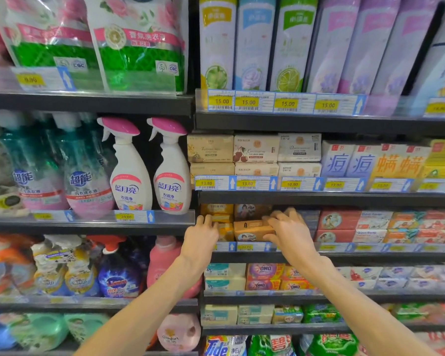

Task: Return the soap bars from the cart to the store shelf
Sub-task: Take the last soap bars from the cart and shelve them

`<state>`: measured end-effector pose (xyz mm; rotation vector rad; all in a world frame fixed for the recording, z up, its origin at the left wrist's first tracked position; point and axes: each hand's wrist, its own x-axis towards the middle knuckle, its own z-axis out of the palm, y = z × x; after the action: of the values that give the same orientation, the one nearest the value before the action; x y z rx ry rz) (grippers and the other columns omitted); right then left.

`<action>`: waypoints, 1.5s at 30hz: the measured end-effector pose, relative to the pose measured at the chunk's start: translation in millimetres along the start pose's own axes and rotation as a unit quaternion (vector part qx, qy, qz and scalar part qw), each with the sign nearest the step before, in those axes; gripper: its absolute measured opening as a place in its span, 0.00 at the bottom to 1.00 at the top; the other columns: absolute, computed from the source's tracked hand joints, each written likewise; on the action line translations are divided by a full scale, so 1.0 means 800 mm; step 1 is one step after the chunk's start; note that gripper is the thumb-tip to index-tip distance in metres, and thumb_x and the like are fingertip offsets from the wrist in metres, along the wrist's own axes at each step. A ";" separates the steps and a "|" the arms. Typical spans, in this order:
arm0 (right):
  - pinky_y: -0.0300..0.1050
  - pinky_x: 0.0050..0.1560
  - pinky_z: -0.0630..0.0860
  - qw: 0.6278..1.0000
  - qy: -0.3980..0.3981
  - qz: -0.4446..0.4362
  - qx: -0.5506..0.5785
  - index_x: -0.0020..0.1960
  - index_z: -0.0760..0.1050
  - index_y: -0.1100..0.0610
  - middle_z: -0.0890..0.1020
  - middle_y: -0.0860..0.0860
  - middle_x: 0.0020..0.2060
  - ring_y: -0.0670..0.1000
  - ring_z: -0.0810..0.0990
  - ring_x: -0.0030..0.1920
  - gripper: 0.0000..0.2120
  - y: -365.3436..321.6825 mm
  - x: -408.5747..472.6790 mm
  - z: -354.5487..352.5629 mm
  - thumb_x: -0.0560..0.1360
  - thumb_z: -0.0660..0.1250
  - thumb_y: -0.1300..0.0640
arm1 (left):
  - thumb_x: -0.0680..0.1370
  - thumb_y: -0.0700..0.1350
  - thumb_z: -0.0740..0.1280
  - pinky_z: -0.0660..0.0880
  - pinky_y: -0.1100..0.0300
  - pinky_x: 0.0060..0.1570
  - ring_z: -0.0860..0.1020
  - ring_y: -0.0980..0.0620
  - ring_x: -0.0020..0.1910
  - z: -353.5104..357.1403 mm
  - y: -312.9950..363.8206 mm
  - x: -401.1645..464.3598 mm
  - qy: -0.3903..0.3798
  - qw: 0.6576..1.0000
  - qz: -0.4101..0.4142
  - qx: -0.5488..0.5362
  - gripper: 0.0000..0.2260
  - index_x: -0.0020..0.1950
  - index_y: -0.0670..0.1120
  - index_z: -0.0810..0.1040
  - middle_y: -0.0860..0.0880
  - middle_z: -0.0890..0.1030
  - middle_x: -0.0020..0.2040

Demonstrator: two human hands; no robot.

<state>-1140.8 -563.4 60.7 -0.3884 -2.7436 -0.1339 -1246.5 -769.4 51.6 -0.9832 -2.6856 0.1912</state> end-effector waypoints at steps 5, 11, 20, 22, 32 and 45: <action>0.53 0.52 0.75 0.997 0.002 -0.014 -0.079 0.61 0.81 0.51 0.85 0.49 0.52 0.58 0.76 0.54 0.24 0.002 0.002 0.017 0.67 0.77 0.45 | 0.74 0.34 0.70 0.74 0.53 0.43 0.71 0.42 0.61 0.006 -0.003 0.002 0.001 1.000 0.007 -0.006 0.21 0.65 0.42 0.71 0.43 0.72 0.63; 0.53 0.47 0.79 0.989 -0.039 0.003 -0.140 0.54 0.83 0.56 0.84 0.55 0.51 0.59 0.80 0.51 0.24 -0.011 0.004 0.029 0.60 0.83 0.53 | 0.75 0.36 0.70 0.76 0.51 0.45 0.72 0.42 0.61 0.011 -0.004 0.005 0.006 1.000 0.018 -0.010 0.22 0.67 0.43 0.70 0.43 0.72 0.63; 0.55 0.36 0.82 0.988 -0.101 0.042 -0.113 0.59 0.76 0.57 0.75 0.55 0.57 0.57 0.82 0.43 0.20 -0.031 0.013 0.037 0.69 0.75 0.64 | 0.75 0.35 0.69 0.77 0.50 0.47 0.72 0.40 0.63 0.014 -0.005 0.006 0.005 0.999 0.027 -0.021 0.23 0.68 0.42 0.69 0.42 0.71 0.66; 0.56 0.37 0.82 0.987 -0.102 0.045 -0.113 0.60 0.75 0.58 0.75 0.56 0.58 0.58 0.83 0.43 0.22 -0.033 0.013 0.037 0.69 0.75 0.65 | 0.75 0.35 0.70 0.77 0.50 0.47 0.72 0.40 0.63 0.014 -0.005 0.006 0.003 0.999 0.027 -0.021 0.23 0.68 0.42 0.69 0.42 0.70 0.66; 0.55 0.34 0.82 0.988 -0.098 0.060 -0.103 0.56 0.77 0.57 0.75 0.56 0.60 0.60 0.82 0.36 0.17 -0.032 0.015 0.049 0.69 0.75 0.63 | 0.74 0.34 0.70 0.76 0.50 0.47 0.71 0.40 0.64 0.013 -0.003 0.002 0.000 0.999 0.016 -0.033 0.25 0.69 0.42 0.67 0.42 0.71 0.66; 0.44 0.46 0.79 0.986 0.004 -0.161 0.041 0.62 0.76 0.50 0.79 0.47 0.55 0.49 0.80 0.53 0.14 -0.071 -0.014 0.003 0.79 0.64 0.47 | 0.77 0.43 0.68 0.81 0.53 0.39 0.74 0.49 0.62 0.028 -0.009 -0.061 0.126 0.988 0.013 -0.089 0.17 0.65 0.49 0.73 0.50 0.76 0.63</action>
<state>-1147.9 -619.9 51.6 0.0801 -2.7719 -0.1029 -1221.6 -807.2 21.3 -1.0182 -2.4892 -0.1613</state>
